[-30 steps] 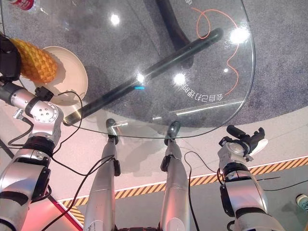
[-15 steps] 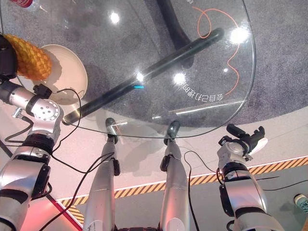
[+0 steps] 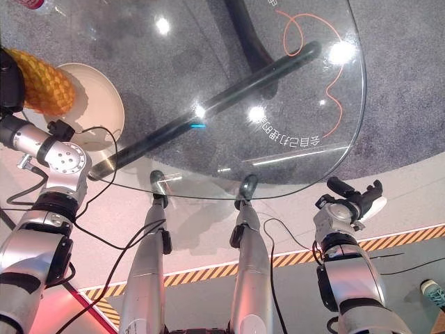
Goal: Pick up the fruit to the plate
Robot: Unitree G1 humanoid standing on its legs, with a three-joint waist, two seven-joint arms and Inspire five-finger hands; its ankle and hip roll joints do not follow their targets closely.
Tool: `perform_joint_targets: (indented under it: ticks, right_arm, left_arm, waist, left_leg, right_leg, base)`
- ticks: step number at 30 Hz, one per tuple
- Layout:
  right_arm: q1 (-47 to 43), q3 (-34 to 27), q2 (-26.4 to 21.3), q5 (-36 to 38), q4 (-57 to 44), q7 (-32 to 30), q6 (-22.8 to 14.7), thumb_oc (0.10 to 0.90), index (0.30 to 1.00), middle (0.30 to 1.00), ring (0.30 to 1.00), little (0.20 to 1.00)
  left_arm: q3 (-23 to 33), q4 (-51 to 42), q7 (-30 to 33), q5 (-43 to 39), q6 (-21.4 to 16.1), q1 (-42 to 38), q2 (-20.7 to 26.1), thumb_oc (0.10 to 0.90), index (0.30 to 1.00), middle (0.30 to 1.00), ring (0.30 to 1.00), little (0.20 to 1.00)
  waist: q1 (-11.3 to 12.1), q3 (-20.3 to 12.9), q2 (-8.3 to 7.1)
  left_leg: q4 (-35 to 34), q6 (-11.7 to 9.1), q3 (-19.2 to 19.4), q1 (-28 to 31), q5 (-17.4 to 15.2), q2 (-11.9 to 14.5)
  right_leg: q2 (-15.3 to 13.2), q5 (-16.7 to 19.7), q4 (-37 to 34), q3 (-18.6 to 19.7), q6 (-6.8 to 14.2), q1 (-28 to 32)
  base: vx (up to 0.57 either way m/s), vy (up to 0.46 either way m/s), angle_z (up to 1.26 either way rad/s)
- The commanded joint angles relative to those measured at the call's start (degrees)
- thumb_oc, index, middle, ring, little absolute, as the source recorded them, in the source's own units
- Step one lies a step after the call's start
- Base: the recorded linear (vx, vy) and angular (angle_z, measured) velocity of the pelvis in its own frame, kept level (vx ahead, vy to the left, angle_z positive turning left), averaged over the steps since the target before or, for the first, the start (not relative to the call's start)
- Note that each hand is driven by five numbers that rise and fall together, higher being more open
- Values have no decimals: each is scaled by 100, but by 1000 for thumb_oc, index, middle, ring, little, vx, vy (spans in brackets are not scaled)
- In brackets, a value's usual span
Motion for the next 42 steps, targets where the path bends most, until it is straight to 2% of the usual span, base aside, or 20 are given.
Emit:
perform_joint_targets:
  ticks: [1,4,6,7,8,9,17,22,31,32,33,38,39,42]
  right_arm:
    - [114,20,-174,10,298,-171,-331,800,900,900,900,900]
    - [105,39,-151,31,288,-168,-332,800,900,900,900,900]
    - [80,64,-133,39,302,-174,-347,800,900,900,900,900]
    - [77,70,-136,45,307,-171,-349,800,900,900,900,900]
    - [76,73,-138,45,307,-170,-343,800,900,900,900,900]
    - [73,73,-140,42,312,-171,-339,800,900,900,900,900]
    - [41,64,-157,27,348,-158,-345,800,900,900,900,900]
    - [43,67,-141,28,340,-188,-347,800,900,900,900,900]
    - [58,78,-134,51,339,-186,-354,800,900,900,900,900]
    - [47,77,-138,54,346,-187,-345,800,900,900,900,900]
    - [42,68,-146,47,349,-179,-332,800,900,900,900,900]
    - [60,40,-152,33,350,-169,-342,800,900,900,900,900]
    - [81,47,-139,36,355,-169,-367,800,900,900,900,900]
    - [110,53,-120,25,344,-182,-387,800,900,900,900,900]
  left_arm:
    - [118,152,172,149,-689,-655,601,133,328,328,328,233]
    - [113,169,149,141,-708,-631,581,133,328,328,328,233]
    - [114,211,134,136,-743,-641,573,163,354,354,354,263]
    - [110,227,117,130,-751,-644,579,188,375,375,375,288]
    - [103,234,101,120,-757,-641,574,251,429,429,429,351]
    - [102,242,93,120,-762,-639,574,270,446,446,446,370]
    - [97,278,15,51,-816,-624,572,298,469,469,469,398]
    - [81,260,-51,1,-801,-606,541,372,533,533,533,472]
    - [63,218,-88,-45,-843,-532,489,435,587,587,587,535]
    - [60,217,-93,-51,-858,-532,477,545,681,681,681,645]
    - [61,209,-108,-71,-871,-531,470,594,724,724,724,694]
    - [80,194,-180,-216,-935,-498,447,690,806,806,806,790]
    - [86,176,-224,-273,-961,-457,430,800,900,900,900,900]
    - [99,141,-228,-338,-979,-385,394,800,900,900,900,900]
  waist:
    - [157,-153,-246]
    - [159,-153,-272]
    - [154,-153,-280]
    - [150,-153,-282]
    - [148,-153,-283]
    - [152,-153,-282]
    - [168,-153,-281]
    - [171,-153,-277]
    - [178,-153,-296]
    - [179,-153,-296]
    - [182,-153,-295]
    - [195,-153,-282]
    - [210,-153,-273]
    - [225,-153,-264]
  left_leg:
    - [814,-163,-57,-170,-671,216]
    - [836,-154,-93,-182,-682,201]
    - [836,-145,-108,-186,-689,188]
    - [835,-143,-109,-182,-689,187]
    - [833,-142,-109,-177,-689,185]
    - [831,-143,-107,-176,-687,185]
    - [816,-140,-111,-164,-693,170]
    - [807,-131,-123,-164,-699,151]
    - [807,-131,-122,-175,-710,154]
    - [808,-132,-114,-177,-708,157]
    - [816,-134,-105,-185,-708,161]
    - [820,-141,-78,-182,-708,173]
    - [829,-142,-76,-165,-722,179]
    - [838,-148,-77,-127,-768,182]
  right_leg:
    - [-13,84,108,404,374,69]
    - [5,104,90,428,375,67]
    - [23,119,61,467,369,64]
    - [25,120,60,472,369,66]
    - [28,119,61,476,369,68]
    - [28,115,66,472,369,70]
    - [20,120,33,467,378,98]
    - [24,123,22,475,380,97]
    - [37,115,15,457,382,102]
    - [37,110,24,450,381,99]
    - [33,103,35,436,382,96]
    - [4,86,62,379,391,99]
    - [-5,71,76,360,394,117]
    - [-2,28,89,357,397,153]
  base:
    - [0,0,0]
    - [-2,-11,0]
    - [0,0,0]
    - [0,0,0]
    - [0,0,0]
    - [0,0,0]
    - [0,0,0]
    - [0,0,0]
    - [0,0,0]
    - [0,0,0]
    - [0,0,0]
    - [0,0,0]
    - [0,0,0]
    - [0,0,0]
